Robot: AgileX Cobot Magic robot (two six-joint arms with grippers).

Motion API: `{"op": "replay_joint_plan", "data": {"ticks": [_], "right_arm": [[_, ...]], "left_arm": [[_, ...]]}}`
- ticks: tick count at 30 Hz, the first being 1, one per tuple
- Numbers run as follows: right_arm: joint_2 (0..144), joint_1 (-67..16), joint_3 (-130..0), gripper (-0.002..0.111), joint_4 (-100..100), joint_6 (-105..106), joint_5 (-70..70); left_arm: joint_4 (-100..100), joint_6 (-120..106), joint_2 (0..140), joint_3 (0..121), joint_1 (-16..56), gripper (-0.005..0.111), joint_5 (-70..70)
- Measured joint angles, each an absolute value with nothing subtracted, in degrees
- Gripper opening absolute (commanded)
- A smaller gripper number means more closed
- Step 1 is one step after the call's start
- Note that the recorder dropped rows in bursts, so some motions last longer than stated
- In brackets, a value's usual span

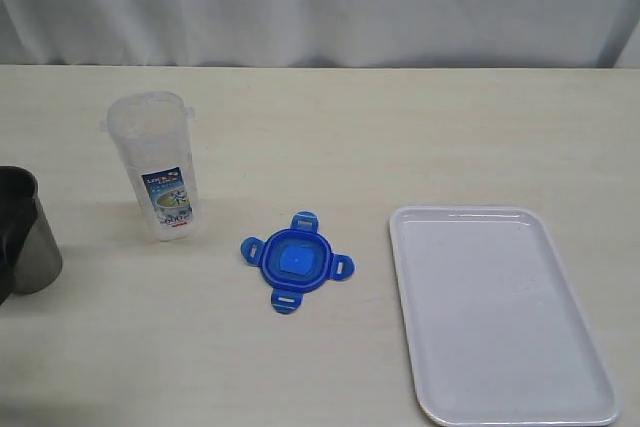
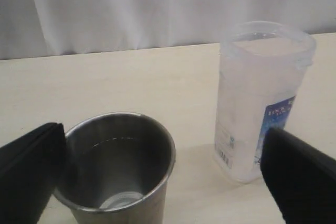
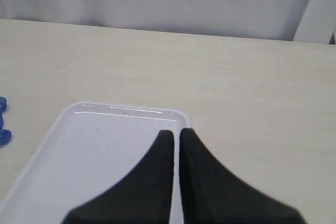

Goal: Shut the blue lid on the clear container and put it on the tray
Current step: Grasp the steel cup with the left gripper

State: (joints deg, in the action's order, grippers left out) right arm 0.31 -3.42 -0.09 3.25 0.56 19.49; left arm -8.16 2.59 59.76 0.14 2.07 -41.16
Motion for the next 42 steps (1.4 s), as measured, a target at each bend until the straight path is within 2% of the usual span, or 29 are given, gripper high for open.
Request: {"op": "replay_joint_plan", "data": {"ticks": [7, 27, 42], "right_arm": [[0.3, -3.4, -0.1, 0.004, 3.2, 0.6, 19.5], [0.3, -3.4, -0.1, 0.004, 3.2, 0.6, 19.5], [0.3, -3.4, -0.1, 0.004, 3.2, 0.6, 19.5]], "left_arm": [[-1.7, -2.2, 66.1, 0.1, 2.1, 0.105, -45.1], [-0.9, -3.1, 66.6, 0.1, 2.1, 0.105, -47.6], [0.3, -4.0, 83.4, 0.4, 2.1, 0.105, -57.3]]}}
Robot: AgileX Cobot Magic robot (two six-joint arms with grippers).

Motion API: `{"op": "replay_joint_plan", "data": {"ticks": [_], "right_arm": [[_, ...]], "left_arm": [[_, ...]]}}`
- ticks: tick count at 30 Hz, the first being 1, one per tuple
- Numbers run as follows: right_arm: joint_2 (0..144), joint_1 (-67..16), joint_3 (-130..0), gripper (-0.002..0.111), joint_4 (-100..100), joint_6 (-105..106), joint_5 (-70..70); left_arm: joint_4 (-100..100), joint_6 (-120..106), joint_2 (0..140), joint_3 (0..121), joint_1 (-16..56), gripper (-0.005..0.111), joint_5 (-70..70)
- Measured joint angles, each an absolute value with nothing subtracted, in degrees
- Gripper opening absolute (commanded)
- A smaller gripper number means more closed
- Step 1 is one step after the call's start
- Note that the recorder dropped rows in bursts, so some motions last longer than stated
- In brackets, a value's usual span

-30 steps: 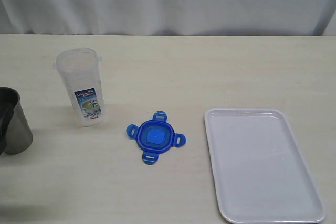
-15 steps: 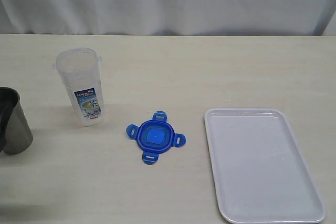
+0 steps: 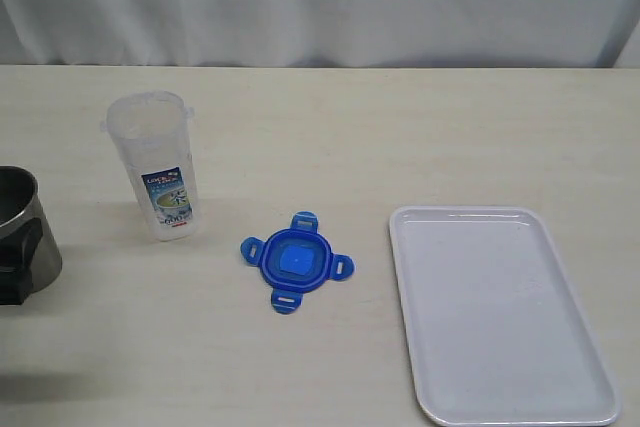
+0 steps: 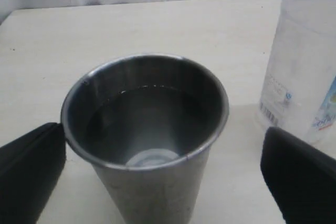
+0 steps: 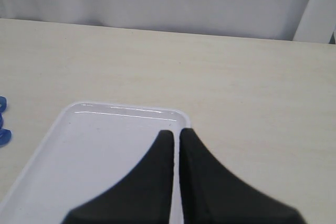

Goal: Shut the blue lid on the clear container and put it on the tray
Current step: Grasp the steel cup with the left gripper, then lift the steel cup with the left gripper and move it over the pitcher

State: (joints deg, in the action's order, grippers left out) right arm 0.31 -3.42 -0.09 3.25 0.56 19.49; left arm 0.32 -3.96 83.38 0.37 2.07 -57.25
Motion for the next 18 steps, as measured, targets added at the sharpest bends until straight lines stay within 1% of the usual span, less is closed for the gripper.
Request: {"op": "replay_joint_plan", "data": {"ticks": [9, 18], "right_arm": [[0.3, -3.4, -0.1, 0.004, 3.2, 0.6, 19.5], [0.3, -3.4, -0.1, 0.004, 3.2, 0.6, 19.5]], "left_arm": [[0.7, -4.5, 96.5, 0.7, 2.1, 0.105, -67.8], [2.0, -4.5, 103.4, 6.1, 2.1, 0.105, -66.0]]}}
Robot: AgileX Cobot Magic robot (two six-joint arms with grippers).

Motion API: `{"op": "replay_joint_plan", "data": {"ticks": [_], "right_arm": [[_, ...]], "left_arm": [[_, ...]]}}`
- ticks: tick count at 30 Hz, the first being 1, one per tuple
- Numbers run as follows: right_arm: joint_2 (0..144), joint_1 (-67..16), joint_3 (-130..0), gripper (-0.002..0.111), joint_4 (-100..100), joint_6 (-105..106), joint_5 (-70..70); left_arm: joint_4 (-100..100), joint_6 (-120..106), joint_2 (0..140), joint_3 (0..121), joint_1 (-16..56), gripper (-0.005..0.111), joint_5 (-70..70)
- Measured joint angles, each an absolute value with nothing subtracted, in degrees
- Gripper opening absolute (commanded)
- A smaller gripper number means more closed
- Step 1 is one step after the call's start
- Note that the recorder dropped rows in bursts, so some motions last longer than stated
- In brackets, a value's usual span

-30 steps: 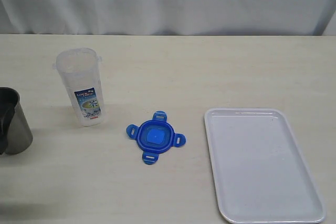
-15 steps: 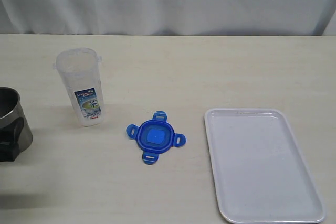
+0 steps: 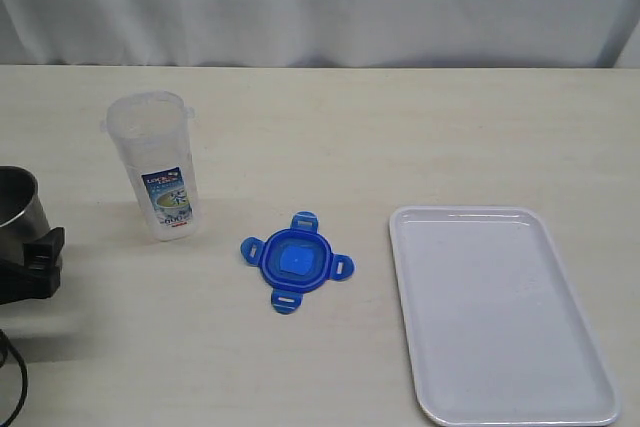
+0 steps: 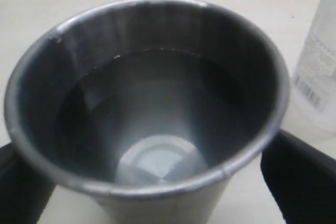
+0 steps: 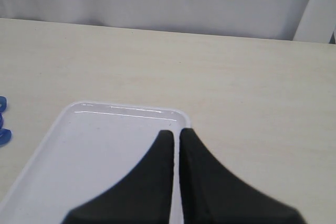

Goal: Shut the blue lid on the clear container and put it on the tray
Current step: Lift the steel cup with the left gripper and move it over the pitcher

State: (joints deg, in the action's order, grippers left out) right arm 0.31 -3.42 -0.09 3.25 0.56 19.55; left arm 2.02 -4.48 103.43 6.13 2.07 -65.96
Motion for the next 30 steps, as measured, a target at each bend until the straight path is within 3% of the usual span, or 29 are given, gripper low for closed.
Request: {"op": "replay_joint_plan", "data": {"ticks": [30], "right_arm": [[0.3, -3.4, -0.1, 0.004, 3.2, 0.6, 19.5]], "left_arm": [[2.1, -4.5, 103.6, 10.0, 2.1, 0.105, -63.1]]}}
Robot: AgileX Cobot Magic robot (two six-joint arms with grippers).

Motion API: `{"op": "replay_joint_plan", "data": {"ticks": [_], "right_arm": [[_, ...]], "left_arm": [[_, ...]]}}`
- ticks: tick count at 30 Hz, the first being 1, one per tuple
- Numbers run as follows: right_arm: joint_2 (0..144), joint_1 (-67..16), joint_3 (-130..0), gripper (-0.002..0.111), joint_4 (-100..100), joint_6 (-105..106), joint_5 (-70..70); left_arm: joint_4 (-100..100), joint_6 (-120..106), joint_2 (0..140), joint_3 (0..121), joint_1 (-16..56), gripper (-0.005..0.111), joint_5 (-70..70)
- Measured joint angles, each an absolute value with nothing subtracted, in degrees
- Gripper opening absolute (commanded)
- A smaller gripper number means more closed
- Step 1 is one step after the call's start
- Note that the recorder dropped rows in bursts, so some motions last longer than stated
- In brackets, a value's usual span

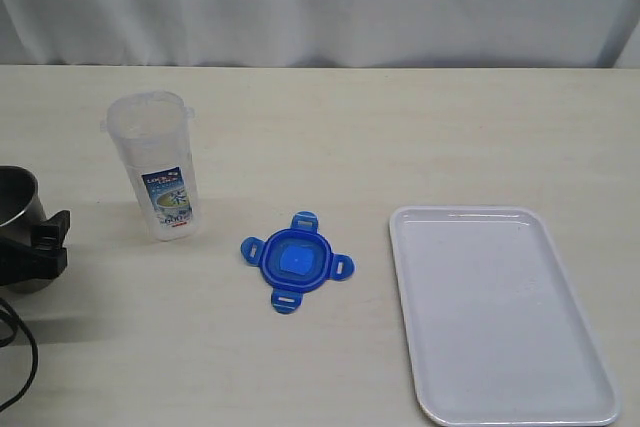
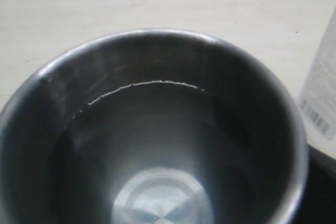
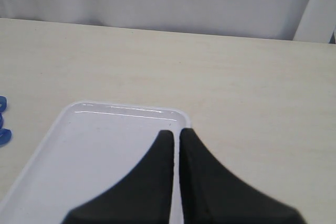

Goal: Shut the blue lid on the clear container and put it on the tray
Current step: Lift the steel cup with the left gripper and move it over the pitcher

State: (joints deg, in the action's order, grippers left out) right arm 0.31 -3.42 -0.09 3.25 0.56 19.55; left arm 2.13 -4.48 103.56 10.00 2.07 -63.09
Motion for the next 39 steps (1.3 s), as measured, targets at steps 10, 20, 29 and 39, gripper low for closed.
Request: {"op": "replay_joint_plan", "data": {"ticks": [10, 20, 29, 39], "right_arm": [[0.3, -3.4, -0.1, 0.004, 3.2, 0.6, 19.5], [0.3, -3.4, -0.1, 0.004, 3.2, 0.6, 19.5], [0.3, -3.4, -0.1, 0.004, 3.2, 0.6, 19.5], [0.3, -3.4, -0.1, 0.004, 3.2, 0.6, 19.5]], "left_arm": [[2.1, -4.5, 103.6, 10.0, 2.1, 0.105, -63.3], [2.1, 0.0, 103.6, 10.0, 2.1, 0.105, -66.5], [2.1, 4.3, 103.6, 10.0, 2.1, 0.105, -64.0], [2.5, 4.4, 103.6, 12.1, 2.1, 0.105, -60.0]]}}
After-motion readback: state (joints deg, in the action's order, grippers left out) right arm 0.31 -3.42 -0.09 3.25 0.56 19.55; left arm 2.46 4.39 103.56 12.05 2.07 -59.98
